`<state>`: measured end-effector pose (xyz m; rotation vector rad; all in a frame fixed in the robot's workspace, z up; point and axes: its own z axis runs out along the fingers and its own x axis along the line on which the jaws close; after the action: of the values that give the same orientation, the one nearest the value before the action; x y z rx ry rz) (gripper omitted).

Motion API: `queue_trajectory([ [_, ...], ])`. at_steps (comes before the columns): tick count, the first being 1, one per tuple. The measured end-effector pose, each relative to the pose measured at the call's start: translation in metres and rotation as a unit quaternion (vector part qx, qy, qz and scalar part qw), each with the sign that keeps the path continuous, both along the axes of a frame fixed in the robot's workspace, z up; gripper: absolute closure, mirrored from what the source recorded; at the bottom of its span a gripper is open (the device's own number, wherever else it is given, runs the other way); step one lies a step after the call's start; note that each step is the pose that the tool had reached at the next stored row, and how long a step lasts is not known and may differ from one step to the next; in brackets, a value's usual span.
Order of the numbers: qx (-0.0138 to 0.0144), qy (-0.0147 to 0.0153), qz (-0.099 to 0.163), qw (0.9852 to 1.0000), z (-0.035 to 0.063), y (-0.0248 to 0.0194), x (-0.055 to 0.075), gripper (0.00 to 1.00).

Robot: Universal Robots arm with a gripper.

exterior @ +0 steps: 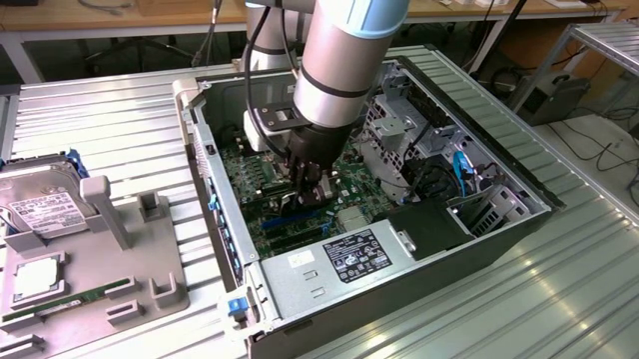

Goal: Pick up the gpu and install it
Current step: 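Insert the gpu into the slot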

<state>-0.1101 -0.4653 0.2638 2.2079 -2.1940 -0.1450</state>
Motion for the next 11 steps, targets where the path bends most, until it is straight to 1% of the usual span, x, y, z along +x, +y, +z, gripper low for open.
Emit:
queue_trajectory([
  [5,0.0000,0.0000,0.000,1.0000,-0.0004,-0.0002,-0.0006,0.74],
  [11,0.0000,0.0001,0.000,1.0000,-0.0042,-0.0002,-0.0015,0.74],
])
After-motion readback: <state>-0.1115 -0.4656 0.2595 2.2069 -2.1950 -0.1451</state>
